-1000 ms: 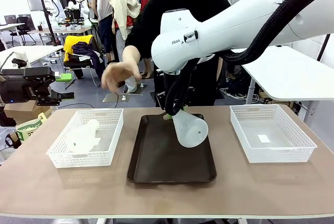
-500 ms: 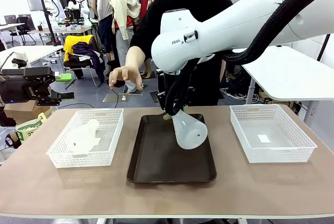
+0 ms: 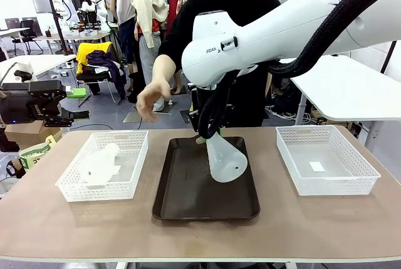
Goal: Prepare the laboratory tools.
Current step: Place the picked Big flask upright in the Handle tray as instructed by the person.
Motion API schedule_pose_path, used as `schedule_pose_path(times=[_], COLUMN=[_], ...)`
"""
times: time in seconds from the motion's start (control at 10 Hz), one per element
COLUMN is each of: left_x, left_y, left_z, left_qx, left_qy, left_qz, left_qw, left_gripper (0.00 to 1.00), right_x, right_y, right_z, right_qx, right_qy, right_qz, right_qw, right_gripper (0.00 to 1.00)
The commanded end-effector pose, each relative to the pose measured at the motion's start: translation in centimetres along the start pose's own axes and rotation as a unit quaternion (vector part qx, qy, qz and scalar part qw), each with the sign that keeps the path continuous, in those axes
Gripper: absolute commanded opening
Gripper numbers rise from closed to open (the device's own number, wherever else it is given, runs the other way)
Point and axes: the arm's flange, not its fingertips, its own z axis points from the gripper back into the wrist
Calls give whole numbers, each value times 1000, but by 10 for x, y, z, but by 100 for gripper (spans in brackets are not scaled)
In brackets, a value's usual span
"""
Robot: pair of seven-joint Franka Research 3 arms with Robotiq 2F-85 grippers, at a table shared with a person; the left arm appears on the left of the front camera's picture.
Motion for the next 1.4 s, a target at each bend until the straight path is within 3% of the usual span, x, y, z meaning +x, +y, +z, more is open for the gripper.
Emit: schedule_pose_path(times=[0.0, 1.0, 1.3], left_x=[0, 0, 0], left_y=[0, 0, 0], left_z=[-2, -2, -2], left_qx=[2, 2, 2], left_qy=[-4, -4, -4], left_qz=[6, 6, 6], left_qw=[1000, 1000, 1000], left_gripper=[100, 100, 100], right_x=[0, 0, -10], right_y=[-1, 0, -3], right_z=[0, 0, 23], right_qx=[0, 0, 59], right_qy=[0, 0, -62], right_qz=[1, 0, 92], right_qw=[1000, 1000, 992], right_gripper=[0, 0, 0])
